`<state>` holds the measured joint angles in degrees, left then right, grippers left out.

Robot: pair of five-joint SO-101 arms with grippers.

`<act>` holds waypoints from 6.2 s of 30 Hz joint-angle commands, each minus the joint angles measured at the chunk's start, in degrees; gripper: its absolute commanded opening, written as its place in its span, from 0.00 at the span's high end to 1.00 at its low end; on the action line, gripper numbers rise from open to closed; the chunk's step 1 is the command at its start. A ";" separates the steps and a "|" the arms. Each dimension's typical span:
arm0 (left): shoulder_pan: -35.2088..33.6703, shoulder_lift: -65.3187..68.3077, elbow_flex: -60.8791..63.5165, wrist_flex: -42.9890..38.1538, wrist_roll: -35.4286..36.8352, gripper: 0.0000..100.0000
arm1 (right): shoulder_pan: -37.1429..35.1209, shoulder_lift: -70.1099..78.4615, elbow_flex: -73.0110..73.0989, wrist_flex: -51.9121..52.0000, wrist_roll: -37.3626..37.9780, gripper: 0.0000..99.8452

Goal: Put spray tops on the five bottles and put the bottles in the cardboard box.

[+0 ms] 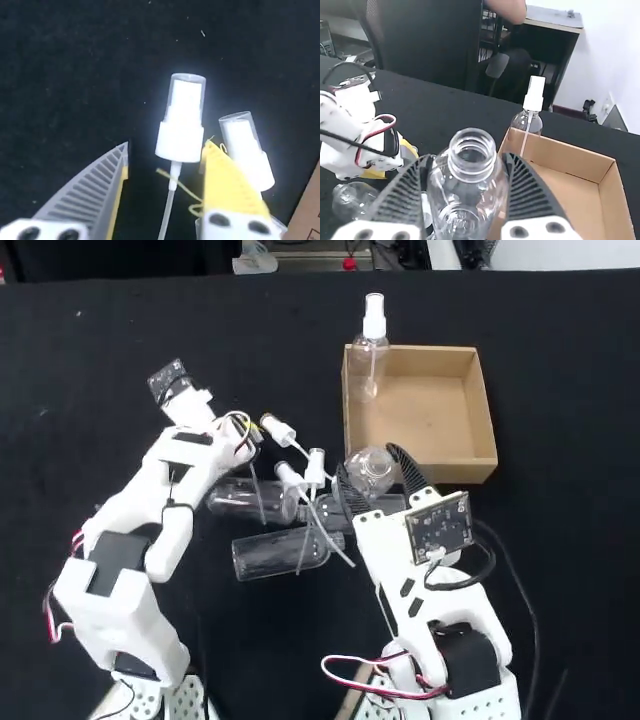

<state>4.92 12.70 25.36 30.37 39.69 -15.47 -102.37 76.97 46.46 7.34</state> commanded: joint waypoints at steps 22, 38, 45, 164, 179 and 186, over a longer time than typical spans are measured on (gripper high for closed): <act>-10.86 2.46 -16.66 8.26 0.18 0.95 | 1.14 -0.92 0.04 0.26 -0.26 0.99; -41.71 -4.48 -36.97 32.35 -30.15 0.95 | 0.88 -0.92 0.84 0.18 -0.53 0.99; -42.95 -2.90 -33.71 56.79 -64.97 0.95 | 0.88 -0.92 0.84 0.09 -0.62 0.99; 6.02 -59.25 -36.35 53.89 -48.35 0.97 | -16.70 -0.92 4.44 0.26 -0.53 0.99; 24.57 -59.16 -33.45 36.13 -29.01 0.97 | -16.70 -0.92 4.44 0.18 -0.62 0.99; 29.32 -59.60 -24.22 26.64 -28.75 0.97 | -16.62 -0.92 4.44 0.09 -0.62 0.99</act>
<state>31.74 -45.93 -0.84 61.76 10.42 -31.56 -102.64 81.89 46.46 7.25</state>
